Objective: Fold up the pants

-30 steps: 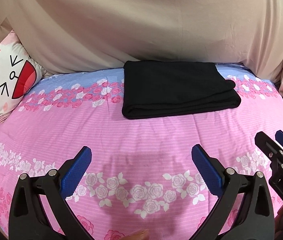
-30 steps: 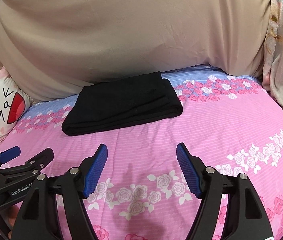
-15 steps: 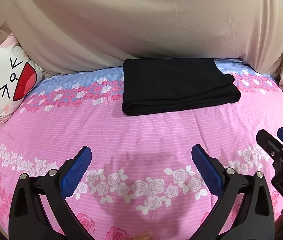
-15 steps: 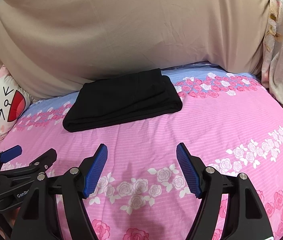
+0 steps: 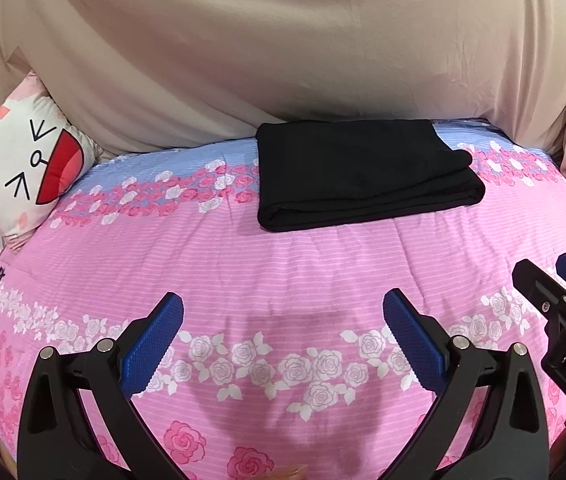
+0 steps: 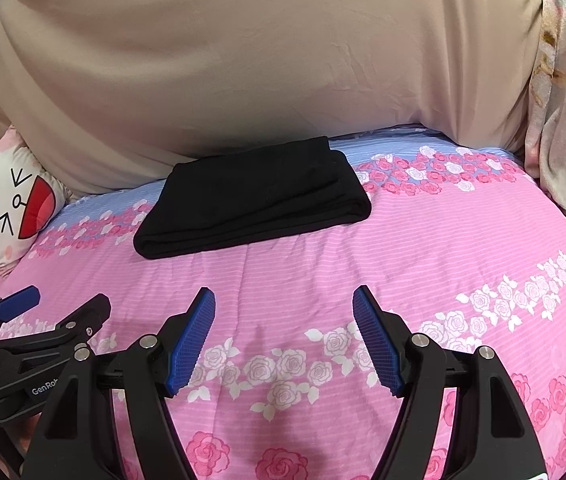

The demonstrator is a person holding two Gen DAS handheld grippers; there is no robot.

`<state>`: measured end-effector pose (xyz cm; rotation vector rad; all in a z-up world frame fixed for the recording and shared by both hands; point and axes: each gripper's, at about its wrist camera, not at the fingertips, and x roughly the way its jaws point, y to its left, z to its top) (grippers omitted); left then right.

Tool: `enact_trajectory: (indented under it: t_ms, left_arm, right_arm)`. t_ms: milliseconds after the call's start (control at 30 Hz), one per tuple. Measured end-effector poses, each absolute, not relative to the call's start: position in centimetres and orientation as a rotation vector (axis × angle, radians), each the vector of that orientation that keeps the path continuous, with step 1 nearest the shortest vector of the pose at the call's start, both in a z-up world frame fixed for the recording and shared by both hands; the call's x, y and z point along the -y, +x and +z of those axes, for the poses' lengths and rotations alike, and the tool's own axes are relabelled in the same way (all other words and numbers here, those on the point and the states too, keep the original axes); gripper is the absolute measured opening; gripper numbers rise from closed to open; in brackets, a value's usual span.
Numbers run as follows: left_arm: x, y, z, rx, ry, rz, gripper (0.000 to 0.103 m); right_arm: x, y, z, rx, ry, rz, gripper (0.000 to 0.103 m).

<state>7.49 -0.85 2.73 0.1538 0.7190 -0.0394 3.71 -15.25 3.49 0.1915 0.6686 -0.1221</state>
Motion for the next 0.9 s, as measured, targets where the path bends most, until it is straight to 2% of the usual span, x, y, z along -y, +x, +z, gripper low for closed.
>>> enact_trajectory:
  t_ms: [900]
  left_arm:
    - [1.4, 6.7, 1.9, -0.762, 0.178, -0.065, 0.098]
  right_arm:
    - [15.6, 2.7, 2.8, -0.702, 0.195, -0.134, 0.071]
